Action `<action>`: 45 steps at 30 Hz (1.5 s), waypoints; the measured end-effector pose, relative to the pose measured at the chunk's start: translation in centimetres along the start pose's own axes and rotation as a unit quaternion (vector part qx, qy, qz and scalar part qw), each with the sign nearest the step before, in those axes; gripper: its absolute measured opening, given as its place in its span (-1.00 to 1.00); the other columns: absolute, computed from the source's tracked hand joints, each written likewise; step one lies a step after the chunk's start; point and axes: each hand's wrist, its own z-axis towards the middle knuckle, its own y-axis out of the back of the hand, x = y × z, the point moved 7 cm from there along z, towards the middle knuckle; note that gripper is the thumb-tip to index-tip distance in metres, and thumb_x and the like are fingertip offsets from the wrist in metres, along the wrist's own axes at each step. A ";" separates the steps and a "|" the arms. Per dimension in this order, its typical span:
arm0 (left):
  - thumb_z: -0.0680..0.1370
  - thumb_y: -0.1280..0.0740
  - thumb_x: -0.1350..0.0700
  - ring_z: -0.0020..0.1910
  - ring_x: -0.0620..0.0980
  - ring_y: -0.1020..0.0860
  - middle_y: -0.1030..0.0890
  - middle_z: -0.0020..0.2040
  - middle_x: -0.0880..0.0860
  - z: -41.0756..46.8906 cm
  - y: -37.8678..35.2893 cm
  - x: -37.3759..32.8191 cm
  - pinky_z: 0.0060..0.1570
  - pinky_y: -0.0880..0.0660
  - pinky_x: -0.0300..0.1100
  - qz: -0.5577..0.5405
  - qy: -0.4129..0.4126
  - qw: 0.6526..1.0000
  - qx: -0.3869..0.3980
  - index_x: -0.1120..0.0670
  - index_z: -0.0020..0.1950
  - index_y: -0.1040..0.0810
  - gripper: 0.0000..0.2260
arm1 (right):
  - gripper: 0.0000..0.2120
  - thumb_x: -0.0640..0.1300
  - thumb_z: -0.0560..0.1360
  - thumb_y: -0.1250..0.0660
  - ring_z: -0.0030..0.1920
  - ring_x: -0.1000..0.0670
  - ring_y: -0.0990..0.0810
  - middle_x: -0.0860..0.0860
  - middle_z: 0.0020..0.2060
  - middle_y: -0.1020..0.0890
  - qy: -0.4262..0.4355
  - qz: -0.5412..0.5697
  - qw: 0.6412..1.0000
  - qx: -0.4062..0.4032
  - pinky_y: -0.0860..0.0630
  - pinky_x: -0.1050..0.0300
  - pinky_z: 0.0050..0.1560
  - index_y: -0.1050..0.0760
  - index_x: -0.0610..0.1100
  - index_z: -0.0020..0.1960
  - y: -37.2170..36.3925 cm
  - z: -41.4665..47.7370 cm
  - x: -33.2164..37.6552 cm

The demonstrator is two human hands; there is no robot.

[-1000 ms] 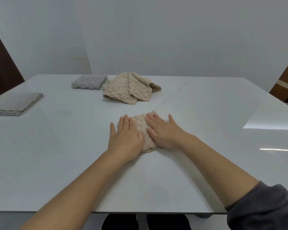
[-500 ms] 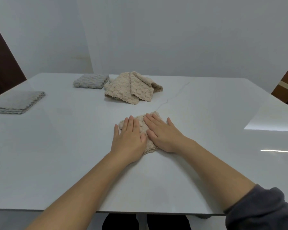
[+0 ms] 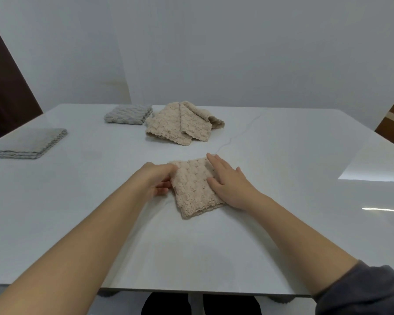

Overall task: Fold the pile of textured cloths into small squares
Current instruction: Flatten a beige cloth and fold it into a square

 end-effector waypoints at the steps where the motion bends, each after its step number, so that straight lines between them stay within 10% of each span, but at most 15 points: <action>1: 0.53 -0.38 0.18 -0.36 -0.02 -0.43 -0.47 -0.27 0.09 0.1 -0.2 -0.3 -0.38 -0.41 -0.19 0.014 -0.004 1.000 0.002 0.16 -0.12 -0.46 -0.88 | -0.41 -0.01 0.65 -0.06 0.57 0.08 0.07 0.03 0.59 0.01 -0.002 0.007 1.000 0.000 0.15 -0.17 0.53 0.13 0.05 0.60 0.1 0.0 -0.1; 8: 0.58 -0.30 0.22 -0.18 0.02 -0.60 -0.62 -0.08 0.11 -0.5 -1.5 -2.1 -0.15 -0.57 -0.09 -0.045 -0.136 0.989 0.029 0.13 -0.02 -0.51 -0.98 | -0.17 0.04 0.53 -0.37 0.50 0.01 -0.22 0.03 0.51 -0.20 -0.072 0.303 0.949 -0.053 -0.25 0.07 0.41 0.08 0.03 0.59 2.6 0.3 -0.9; 13: 0.62 -0.23 0.22 -0.15 0.00 -0.58 -0.63 -0.09 0.07 -1.0 -1.6 -3.1 -0.03 -0.55 -0.05 -0.122 -0.189 0.973 0.059 0.09 0.03 -0.53 -0.90 | -0.57 0.08 0.52 -0.38 0.07 -0.07 -0.68 -0.09 0.09 -0.68 -0.184 0.523 0.832 0.027 -0.58 0.01 0.13 -0.52 -0.20 0.23 1.6 0.9 -1.8; 18: 0.60 -0.17 -0.01 -0.01 0.05 -0.55 -0.59 0.05 0.07 0.2 -0.8 -1.9 0.07 -0.52 0.01 0.010 -0.174 0.982 -0.077 0.05 0.11 -0.46 -0.81 | -0.78 0.05 0.57 -0.32 -0.21 0.02 -0.68 -0.02 -0.20 -0.69 -0.161 0.459 0.868 -0.102 -0.59 0.16 -0.22 -0.55 -0.10 -0.09 1.7 1.5 -1.1; 25: 0.67 -0.03 -0.02 -0.15 0.15 -0.43 -0.47 -0.14 0.10 -0.8 -0.7 -2.6 -0.17 -0.38 -0.01 0.249 -0.264 0.897 -0.250 0.14 0.10 -0.33 -0.76 | -0.63 0.09 0.63 -0.14 -0.31 0.03 -0.38 0.02 -0.33 -0.45 -0.095 0.158 0.954 -0.234 -0.28 0.04 -0.28 -0.27 -0.07 -0.28 2.4 2.0 -0.1; 45: 0.63 -0.07 -0.10 -0.14 0.02 -0.45 -0.51 -0.18 0.00 1.0 -0.5 -2.0 -0.15 -0.32 -0.10 0.094 -0.221 0.955 -0.176 0.13 -0.12 -0.46 -0.64 | -0.61 0.02 0.66 -0.10 -0.31 0.04 -0.35 0.05 -0.36 -0.41 -0.113 0.200 0.939 -0.255 -0.20 0.14 -0.35 -0.24 -0.07 -0.32 2.5 2.4 -1.6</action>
